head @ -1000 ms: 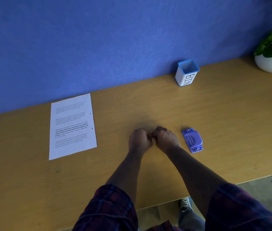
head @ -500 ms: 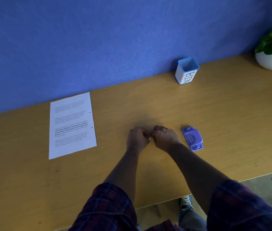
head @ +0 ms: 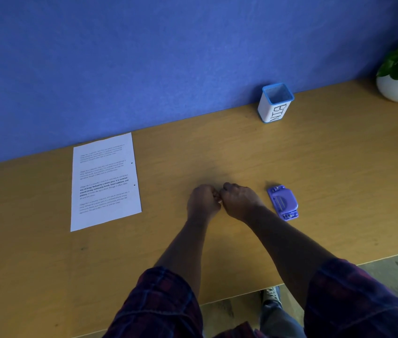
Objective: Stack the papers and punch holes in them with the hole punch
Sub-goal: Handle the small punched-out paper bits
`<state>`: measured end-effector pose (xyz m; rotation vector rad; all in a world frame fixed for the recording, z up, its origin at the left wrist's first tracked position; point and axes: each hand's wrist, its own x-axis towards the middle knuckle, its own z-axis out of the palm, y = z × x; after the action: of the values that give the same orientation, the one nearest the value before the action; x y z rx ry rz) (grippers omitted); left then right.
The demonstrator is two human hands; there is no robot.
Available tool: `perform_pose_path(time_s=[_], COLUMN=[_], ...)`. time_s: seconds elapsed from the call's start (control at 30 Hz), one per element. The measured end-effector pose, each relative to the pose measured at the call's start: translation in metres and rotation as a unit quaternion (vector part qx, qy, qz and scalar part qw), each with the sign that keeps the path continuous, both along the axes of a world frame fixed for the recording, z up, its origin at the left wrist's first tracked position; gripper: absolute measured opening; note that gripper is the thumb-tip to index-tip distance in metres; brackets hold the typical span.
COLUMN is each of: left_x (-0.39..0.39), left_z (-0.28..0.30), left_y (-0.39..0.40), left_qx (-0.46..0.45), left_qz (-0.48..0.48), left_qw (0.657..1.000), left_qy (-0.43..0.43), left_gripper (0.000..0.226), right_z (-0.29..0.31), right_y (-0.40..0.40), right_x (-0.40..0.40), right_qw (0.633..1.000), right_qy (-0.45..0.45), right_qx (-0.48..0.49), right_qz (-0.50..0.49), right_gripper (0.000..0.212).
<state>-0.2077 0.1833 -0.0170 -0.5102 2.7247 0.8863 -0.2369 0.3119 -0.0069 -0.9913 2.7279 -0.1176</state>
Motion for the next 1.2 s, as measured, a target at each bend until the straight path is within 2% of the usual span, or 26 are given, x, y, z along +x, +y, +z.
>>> perform_pose_path(time_s=[0.1,0.33,0.47,0.57,0.67,0.87,1.03,1.2], left_x=[0.001,0.003,0.006,0.008,0.008,0.009,0.008,0.007], left_z=[0.0,-0.002,0.0,0.0,-0.004,-0.017,-0.01,-0.011], left_y=[0.002,-0.004,-0.001,0.002,0.004,0.007,0.01,0.006], left_qx=[-0.006,0.044,0.05,0.044,0.051,0.052,0.08,0.098], left_qz=[0.003,-0.005,0.006,0.021,0.034,0.043,0.063,0.08], left_qw=[1.0,0.999,0.998,0.998,0.997,0.997,0.994,0.991], left_qy=[0.001,0.016,0.036,0.036,0.037,0.024,0.037,0.042], left_gripper=[0.009,0.022,0.033,0.028,0.034,0.012,0.018,0.009], right_z=[-0.001,-0.005,-0.007,-0.006,-0.004,-0.004,-0.018,-0.005], right_y=[-0.002,-0.006,-0.009,-0.011,-0.01,-0.009,-0.006,-0.006], right_x=[0.0,0.005,0.008,0.008,0.007,-0.001,-0.007,-0.002], right_qw=[1.0,0.997,0.996,0.995,0.994,0.994,0.994,0.984], right_qy=[-0.011,-0.044,-0.039,-0.037,-0.044,-0.075,-0.081,-0.116], right_qx=[0.012,0.03,0.057,0.069,0.075,0.051,0.025,-0.026], right_qz=[-0.005,-0.057,-0.055,-0.057,-0.059,-0.064,-0.073,-0.129], right_gripper=[0.024,0.034,0.032,0.032,0.032,0.036,0.038,0.035])
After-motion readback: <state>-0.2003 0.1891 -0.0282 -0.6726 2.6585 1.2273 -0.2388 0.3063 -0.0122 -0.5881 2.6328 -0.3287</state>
